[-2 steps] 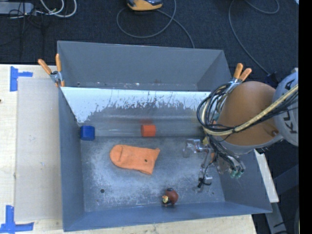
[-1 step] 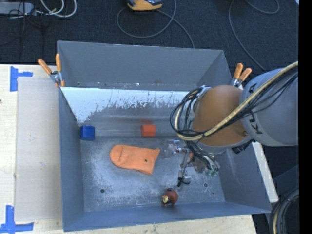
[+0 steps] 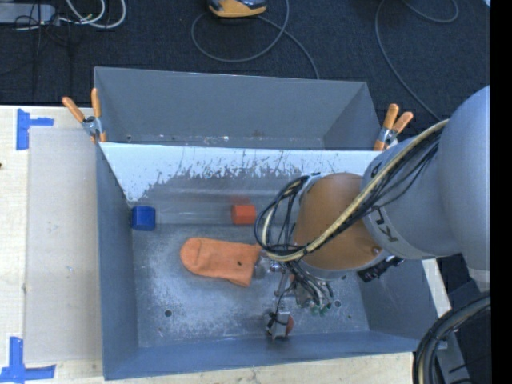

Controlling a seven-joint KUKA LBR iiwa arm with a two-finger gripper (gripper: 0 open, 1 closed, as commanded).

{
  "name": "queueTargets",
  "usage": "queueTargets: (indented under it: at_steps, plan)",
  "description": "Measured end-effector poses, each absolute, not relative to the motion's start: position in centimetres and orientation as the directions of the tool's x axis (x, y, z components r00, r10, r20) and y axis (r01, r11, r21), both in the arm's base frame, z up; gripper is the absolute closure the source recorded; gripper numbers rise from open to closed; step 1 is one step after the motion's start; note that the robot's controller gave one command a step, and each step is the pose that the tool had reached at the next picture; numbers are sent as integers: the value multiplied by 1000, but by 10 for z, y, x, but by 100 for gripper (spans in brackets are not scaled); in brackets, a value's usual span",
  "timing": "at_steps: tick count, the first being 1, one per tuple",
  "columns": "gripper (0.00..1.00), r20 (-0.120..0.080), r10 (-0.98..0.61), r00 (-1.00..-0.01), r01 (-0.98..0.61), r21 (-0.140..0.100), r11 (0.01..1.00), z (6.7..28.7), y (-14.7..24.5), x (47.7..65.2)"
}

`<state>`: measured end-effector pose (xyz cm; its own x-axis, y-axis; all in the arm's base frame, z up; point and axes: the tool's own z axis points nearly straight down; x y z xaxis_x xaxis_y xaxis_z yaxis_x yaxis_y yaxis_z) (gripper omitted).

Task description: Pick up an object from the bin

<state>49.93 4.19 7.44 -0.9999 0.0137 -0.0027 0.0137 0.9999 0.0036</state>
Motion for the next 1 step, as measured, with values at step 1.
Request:
queueTargets:
  at_steps: [1]
  plan:
    - [0, -1, 120, -993, 120, 1, 993, 65, 43, 489]
